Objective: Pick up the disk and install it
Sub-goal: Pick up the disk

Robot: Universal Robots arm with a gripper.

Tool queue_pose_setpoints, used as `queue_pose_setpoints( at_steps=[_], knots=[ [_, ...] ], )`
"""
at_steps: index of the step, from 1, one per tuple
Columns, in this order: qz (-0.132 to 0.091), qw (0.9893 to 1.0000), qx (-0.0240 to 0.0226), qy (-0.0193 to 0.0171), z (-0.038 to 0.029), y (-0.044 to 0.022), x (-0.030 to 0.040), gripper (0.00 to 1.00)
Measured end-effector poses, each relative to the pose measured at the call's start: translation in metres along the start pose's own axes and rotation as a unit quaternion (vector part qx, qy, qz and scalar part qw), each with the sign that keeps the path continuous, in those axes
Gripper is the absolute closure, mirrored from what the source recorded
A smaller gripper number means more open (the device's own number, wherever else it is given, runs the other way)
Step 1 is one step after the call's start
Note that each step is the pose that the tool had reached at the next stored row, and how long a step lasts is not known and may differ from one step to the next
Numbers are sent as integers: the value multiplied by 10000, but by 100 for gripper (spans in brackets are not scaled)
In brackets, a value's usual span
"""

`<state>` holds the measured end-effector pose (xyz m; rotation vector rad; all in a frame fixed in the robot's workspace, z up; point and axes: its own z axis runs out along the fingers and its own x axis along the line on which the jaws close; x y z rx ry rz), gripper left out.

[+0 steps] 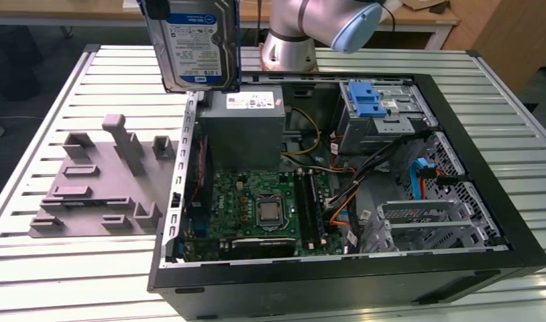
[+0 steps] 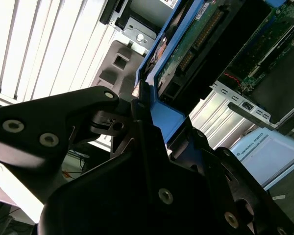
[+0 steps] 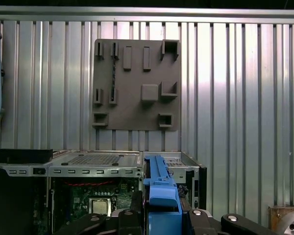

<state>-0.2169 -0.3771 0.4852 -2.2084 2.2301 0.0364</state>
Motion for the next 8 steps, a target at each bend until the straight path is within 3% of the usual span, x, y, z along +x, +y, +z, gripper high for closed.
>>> queue_pose_setpoints(
  at_steps=[5,8],
  knots=[
    [-1,10000,0,0,0,-2,18,64],
    [-1,10000,0,0,-1,-2,127,64]
  ],
)
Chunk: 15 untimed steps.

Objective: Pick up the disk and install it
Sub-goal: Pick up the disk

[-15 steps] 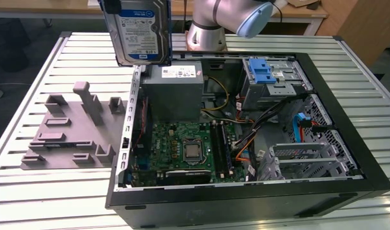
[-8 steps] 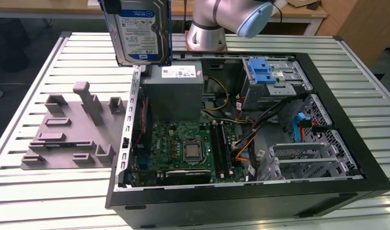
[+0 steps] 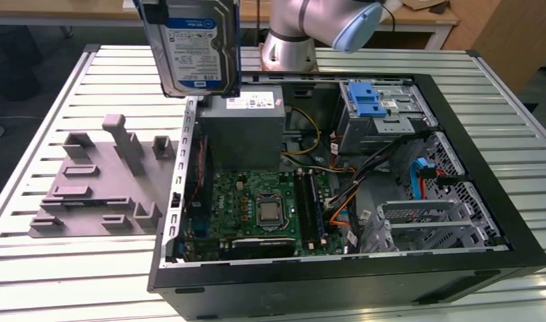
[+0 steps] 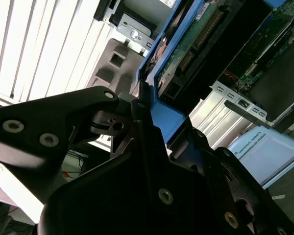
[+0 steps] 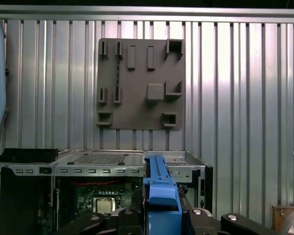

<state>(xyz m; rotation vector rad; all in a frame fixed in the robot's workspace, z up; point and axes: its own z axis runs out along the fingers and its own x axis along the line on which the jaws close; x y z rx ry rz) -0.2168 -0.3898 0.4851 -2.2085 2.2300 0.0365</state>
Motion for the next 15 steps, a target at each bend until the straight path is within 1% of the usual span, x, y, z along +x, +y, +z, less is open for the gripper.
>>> queue_pose_setpoints(
  at_steps=[2,3,5,6,15],
  knots=[
    [1,10000,0,0,-1,-2,79,64],
    [1,10000,0,0,0,-14,104,64],
    [0,10000,0,0,1,-77,124,64],
    [1,10000,0,0,3,-170,133,64],
    [0,10000,0,0,12,-579,132,64]
  ],
)
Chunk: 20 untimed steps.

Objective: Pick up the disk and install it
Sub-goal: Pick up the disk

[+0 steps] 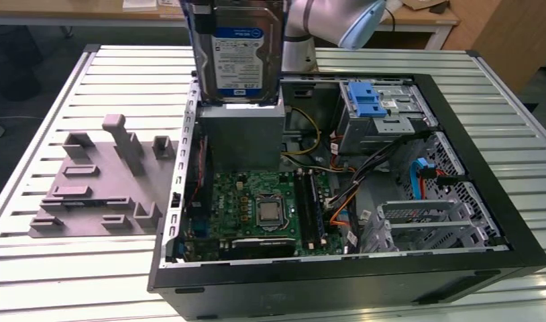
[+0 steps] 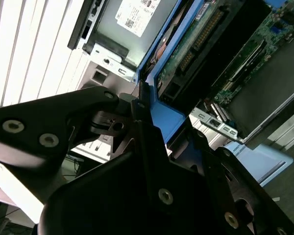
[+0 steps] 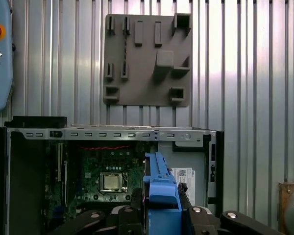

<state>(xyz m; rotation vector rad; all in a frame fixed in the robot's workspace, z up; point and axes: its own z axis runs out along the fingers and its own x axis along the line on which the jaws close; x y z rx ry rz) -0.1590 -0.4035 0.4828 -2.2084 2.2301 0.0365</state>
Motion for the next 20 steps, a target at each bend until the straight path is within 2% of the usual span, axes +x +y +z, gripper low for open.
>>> queue_pose_setpoints(
  at_steps=[3,5,7,10,12,17,20],
  knots=[
    [0,10000,0,0,3,-136,0,64],
    [-1,10000,0,0,5,-190,4,64],
    [0,10000,0,0,11,-195,45,64],
    [0,10000,0,0,22,-197,158,64],
    [0,10000,1,-1,28,-199,205,64],
    [0,10000,2,0,37,-333,212,64],
    [0,10000,2,0,38,-347,213,64]
  ],
)
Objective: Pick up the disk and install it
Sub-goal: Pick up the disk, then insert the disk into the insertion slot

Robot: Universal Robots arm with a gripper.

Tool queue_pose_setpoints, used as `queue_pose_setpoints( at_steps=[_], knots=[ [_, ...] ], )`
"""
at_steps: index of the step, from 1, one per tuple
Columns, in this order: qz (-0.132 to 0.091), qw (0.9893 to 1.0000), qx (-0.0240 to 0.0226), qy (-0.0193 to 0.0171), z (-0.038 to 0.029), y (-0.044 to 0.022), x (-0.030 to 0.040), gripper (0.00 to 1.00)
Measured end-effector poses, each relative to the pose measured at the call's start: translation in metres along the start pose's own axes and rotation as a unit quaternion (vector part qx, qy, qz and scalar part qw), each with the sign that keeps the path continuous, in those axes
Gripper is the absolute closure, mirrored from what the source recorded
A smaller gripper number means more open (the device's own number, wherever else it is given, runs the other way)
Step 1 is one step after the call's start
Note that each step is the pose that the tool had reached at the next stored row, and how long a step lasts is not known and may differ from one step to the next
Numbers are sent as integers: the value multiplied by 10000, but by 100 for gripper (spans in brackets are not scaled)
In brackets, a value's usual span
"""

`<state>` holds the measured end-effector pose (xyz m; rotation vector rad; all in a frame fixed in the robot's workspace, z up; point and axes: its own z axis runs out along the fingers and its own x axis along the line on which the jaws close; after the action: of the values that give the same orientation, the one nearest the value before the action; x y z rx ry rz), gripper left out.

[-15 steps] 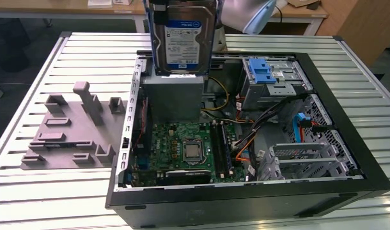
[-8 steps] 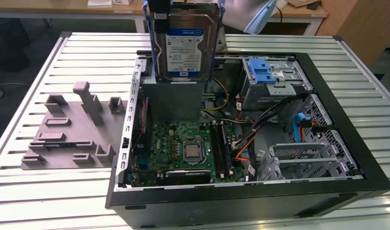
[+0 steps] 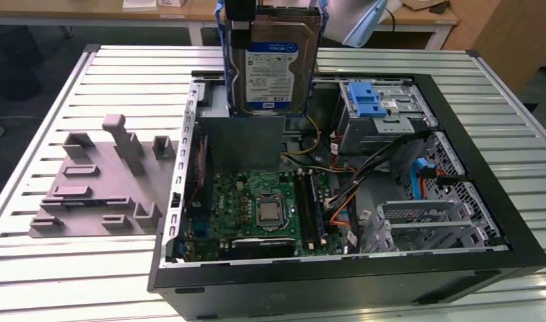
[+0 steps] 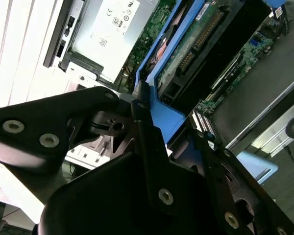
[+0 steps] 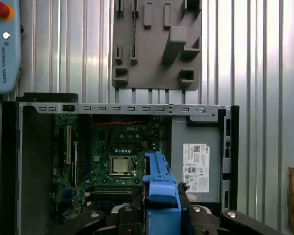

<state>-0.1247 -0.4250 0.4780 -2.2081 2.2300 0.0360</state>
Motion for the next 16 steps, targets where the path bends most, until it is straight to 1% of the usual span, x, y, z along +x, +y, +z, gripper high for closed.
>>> queue_pose_setpoints(
  at_steps=[7,9,16],
  knots=[
    [-1,10000,0,0,0,-8,0,64],
    [-1,10000,0,0,0,-21,-1,64],
    [-1,10000,0,0,0,-25,-1,64]
  ],
)
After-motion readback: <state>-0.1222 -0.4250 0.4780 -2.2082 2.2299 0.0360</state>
